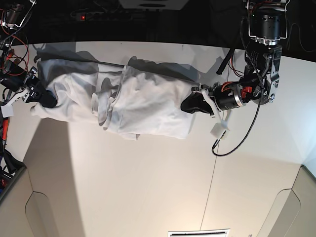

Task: Layout the t-shirt on the table in an organized manner, then fold the t-shirt properly
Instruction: 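Grasp the folded end with the right gripper and pull it toward the left gripper, then fold the t-shirt end over the bundle with the right gripper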

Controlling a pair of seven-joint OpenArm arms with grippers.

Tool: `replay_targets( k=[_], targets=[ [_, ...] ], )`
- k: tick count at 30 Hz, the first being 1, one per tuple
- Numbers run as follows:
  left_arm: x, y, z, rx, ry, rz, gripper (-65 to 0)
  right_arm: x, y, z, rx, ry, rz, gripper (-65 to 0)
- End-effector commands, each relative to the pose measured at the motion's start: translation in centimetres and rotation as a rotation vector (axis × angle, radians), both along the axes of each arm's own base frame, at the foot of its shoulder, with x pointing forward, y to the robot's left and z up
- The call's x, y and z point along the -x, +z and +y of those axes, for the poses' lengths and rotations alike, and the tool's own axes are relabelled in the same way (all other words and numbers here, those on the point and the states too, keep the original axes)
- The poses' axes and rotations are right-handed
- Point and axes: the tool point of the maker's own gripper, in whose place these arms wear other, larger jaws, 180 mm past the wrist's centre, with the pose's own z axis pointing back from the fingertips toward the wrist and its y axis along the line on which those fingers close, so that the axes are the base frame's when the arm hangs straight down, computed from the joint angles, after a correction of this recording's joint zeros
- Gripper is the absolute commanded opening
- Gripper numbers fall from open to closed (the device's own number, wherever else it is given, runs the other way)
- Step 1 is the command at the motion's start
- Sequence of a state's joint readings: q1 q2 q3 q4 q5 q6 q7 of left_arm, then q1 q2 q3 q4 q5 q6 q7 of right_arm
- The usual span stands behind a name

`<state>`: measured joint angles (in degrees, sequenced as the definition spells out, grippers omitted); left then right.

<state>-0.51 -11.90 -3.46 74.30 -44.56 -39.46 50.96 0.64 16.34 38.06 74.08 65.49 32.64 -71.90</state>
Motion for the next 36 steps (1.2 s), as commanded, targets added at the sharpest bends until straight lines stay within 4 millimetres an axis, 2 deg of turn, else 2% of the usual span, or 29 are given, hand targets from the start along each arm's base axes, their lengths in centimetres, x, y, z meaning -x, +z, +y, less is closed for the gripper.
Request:
replay_targets(
  k=[1, 7, 14, 19, 28, 36],
  targets=[
    [-1.2, 1.3, 0.2, 0.020, 0.011, -0.047, -65.0, -1.2, 2.3, -0.3, 0.004, 0.010, -0.082, -65.0],
    [-1.1, 1.2, 0.2, 0.020, 0.011, -0.046, -65.0, -2.0, 6.4, 1.4, 0.063, 0.087, -0.209, -65.0],
    [-1.2, 1.2, 0.2, 0.020, 0.011, -0.047, -65.0, -2.6, 9.9, 7.0, 0.021, 0.123, -0.357, -65.0],
    [-1.1, 1.2, 0.2, 0.020, 0.011, -0.046, -65.0, -2.9, 9.4, 11.8, -0.021, 0.183, -0.361, -65.0],
    [-1.0, 1.2, -0.2, 0.030, 0.011, -0.044, -65.0, -3.1, 8.6, 22.3, -0.029, 0.350, -0.380, -65.0],
    [-0.2, 0.8, -1.6, 0.066, 0.013, -0.023, -65.0, -3.0, 8.0, 28.6, 0.077, 0.429, -0.412, -65.0]
  ],
)
